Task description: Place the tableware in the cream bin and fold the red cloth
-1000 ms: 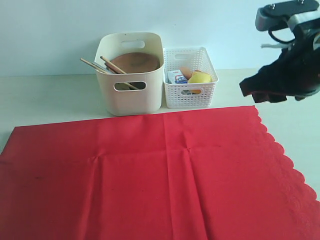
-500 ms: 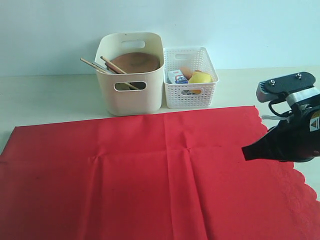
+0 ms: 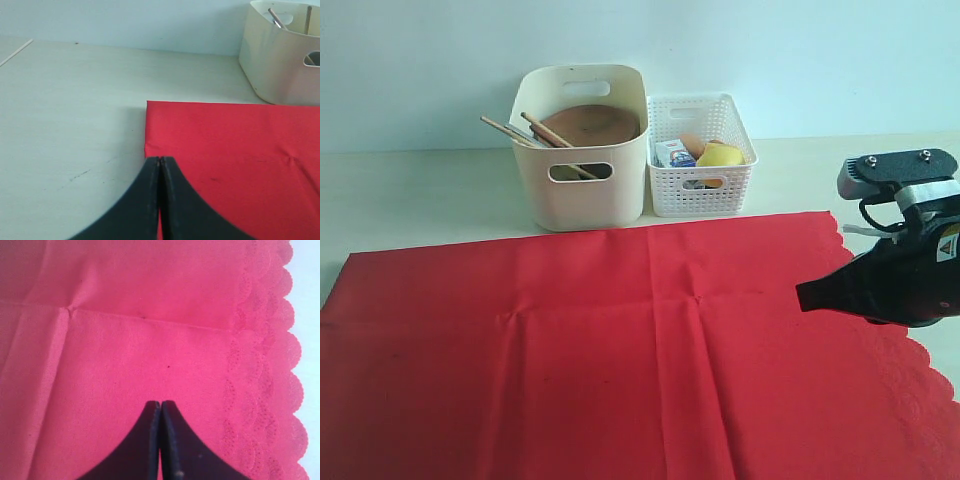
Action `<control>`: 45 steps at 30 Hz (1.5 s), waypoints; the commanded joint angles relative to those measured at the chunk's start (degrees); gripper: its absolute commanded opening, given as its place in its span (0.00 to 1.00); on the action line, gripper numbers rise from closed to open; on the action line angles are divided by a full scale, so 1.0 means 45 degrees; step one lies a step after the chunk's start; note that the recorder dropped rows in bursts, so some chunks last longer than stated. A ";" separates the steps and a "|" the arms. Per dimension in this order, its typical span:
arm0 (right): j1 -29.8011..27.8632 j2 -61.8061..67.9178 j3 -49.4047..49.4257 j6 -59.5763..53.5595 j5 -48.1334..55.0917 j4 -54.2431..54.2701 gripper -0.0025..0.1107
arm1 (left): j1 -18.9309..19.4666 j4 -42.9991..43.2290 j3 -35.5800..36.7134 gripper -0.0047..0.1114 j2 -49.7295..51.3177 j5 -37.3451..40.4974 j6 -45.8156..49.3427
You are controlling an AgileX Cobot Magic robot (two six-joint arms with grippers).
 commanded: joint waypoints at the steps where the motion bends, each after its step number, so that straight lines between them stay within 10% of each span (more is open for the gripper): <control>1: -0.0015 -0.0055 0.0058 0.0034 -0.0143 0.0212 0.02 | -0.0093 0.0072 -0.0009 0.05 -0.0071 -0.0130 0.0002; 23: -0.0015 -0.0055 0.0058 -0.0018 -0.0050 0.0244 0.02 | -0.0093 0.0072 -0.5807 0.05 0.6843 -0.0105 0.0002; 45: -0.0015 -0.0055 0.0058 0.0014 -0.0074 0.0516 0.02 | -0.0093 0.0072 -0.5867 0.05 0.7111 -0.1288 0.0002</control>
